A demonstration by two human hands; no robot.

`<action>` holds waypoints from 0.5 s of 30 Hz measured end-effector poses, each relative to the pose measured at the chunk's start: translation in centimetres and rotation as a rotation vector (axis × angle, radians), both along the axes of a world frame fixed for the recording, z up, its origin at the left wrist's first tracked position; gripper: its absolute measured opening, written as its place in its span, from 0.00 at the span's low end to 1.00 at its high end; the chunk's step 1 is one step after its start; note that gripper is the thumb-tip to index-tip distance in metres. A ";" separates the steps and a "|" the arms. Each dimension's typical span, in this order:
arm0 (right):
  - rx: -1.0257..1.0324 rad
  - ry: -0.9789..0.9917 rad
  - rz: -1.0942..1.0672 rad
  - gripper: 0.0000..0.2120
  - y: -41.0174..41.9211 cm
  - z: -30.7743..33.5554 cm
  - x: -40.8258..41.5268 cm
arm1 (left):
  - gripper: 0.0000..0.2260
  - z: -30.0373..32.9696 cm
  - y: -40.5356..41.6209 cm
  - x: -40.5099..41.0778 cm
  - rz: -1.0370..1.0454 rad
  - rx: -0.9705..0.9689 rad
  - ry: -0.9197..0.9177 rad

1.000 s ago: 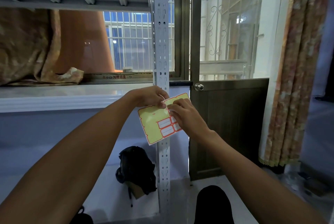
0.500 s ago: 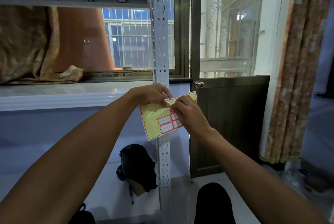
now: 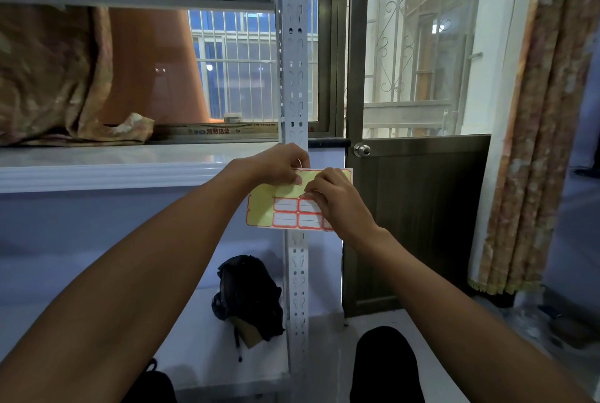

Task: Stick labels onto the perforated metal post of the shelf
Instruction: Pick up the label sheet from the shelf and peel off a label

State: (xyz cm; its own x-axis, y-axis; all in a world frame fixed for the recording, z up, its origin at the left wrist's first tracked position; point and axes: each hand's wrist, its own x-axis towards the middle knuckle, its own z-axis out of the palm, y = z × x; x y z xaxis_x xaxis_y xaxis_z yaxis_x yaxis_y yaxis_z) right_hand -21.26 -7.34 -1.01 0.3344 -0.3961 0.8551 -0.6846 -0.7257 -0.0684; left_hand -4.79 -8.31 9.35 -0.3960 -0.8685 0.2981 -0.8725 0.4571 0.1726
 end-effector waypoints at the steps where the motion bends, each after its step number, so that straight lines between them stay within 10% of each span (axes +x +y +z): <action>1: 0.010 -0.005 0.006 0.07 0.0 0.0 0.1 | 0.08 0.0 0.0 0.1 -0.001 -0.023 -0.009; 15: 0.110 -0.063 0.117 0.10 0.5 -0.3 1.5 | 0.10 -1.8 -0.7 2.3 0.020 -0.133 -0.094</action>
State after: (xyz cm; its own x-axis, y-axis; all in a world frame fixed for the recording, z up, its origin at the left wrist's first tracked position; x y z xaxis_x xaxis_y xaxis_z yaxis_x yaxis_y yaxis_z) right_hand -19.76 -6.86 -1.27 0.3308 -0.4503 0.8294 -0.5879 -0.7858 -0.1921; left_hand -2.49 -9.04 7.55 -0.4104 -0.8321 0.3731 -0.8912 0.4527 0.0292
